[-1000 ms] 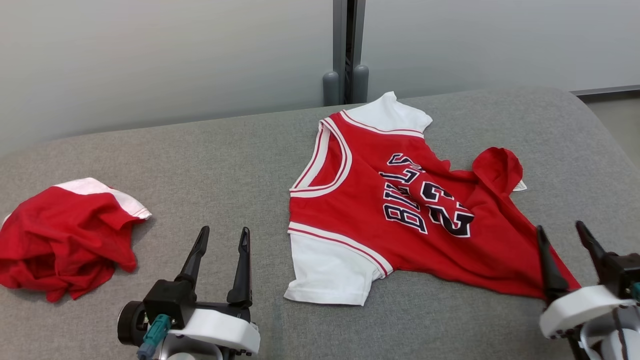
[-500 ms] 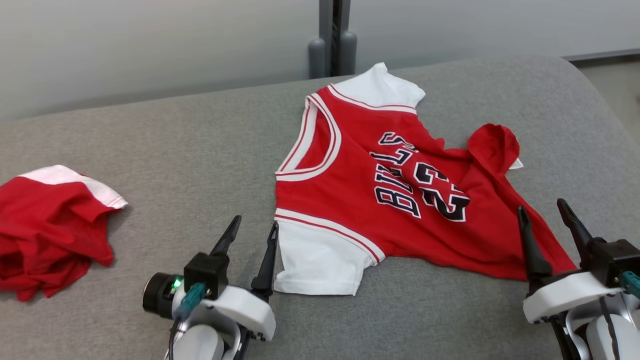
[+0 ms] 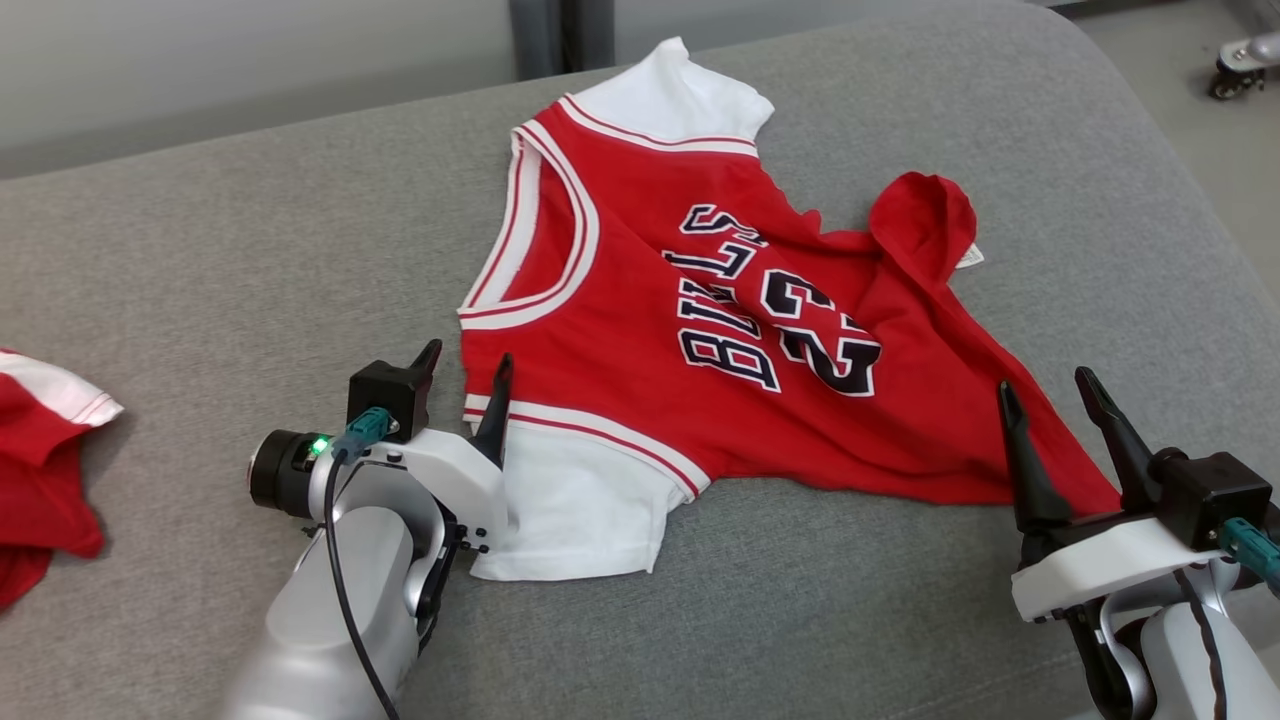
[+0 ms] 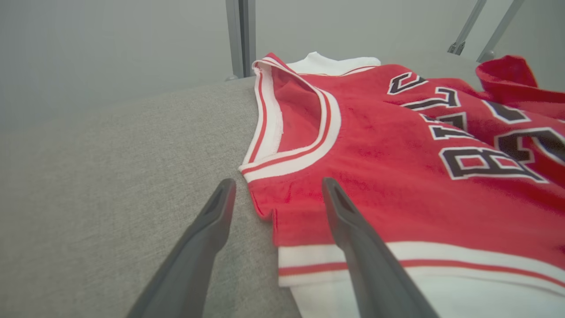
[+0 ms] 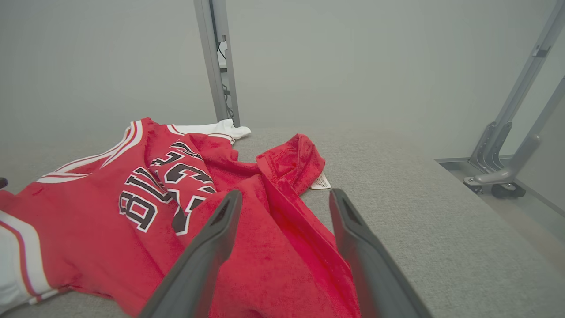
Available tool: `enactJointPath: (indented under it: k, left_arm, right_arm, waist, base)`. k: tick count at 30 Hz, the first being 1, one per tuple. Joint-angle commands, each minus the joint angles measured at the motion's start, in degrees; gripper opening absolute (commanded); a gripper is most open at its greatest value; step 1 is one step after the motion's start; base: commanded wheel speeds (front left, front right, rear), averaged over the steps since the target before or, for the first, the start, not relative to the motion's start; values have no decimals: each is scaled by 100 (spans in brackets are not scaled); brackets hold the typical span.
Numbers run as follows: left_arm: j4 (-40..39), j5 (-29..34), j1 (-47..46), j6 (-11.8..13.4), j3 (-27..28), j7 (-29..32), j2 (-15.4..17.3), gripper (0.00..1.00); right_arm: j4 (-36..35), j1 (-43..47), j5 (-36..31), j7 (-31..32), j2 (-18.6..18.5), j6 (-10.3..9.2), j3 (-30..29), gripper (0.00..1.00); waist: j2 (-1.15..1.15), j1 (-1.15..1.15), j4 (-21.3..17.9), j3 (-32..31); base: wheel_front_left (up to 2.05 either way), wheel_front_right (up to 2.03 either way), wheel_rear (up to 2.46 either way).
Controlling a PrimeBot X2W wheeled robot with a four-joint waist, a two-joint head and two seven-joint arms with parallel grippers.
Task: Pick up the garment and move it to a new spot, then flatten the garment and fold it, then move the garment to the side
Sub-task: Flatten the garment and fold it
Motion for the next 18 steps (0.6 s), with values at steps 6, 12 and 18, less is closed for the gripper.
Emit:
enactJointPath:
  k: [6, 12, 18]
  left_arm:
    - [1094, -212, -632, 13, -300, 51, 29, 100]
    - [1578, -523, -855, 28, -550, 212, 29, 100]
    - [1646, -849, -987, -79, -781, 245, 35, 0]
  right_arm:
    - [-19, -95, 50, -29, -36, -2, 75, 100]
    - [-92, -94, 153, -29, -7, -2, 187, 100]
    - [-169, 8, 341, -29, -119, -2, 273, 100]
  waist:
    - [0, 0, -249, 135]
    - [0, 0, -339, 113]
    - [0, 0, -282, 86]
  base:
    - [0, 0, 0]
    - [0, 0, 0]
    - [0, 0, 0]
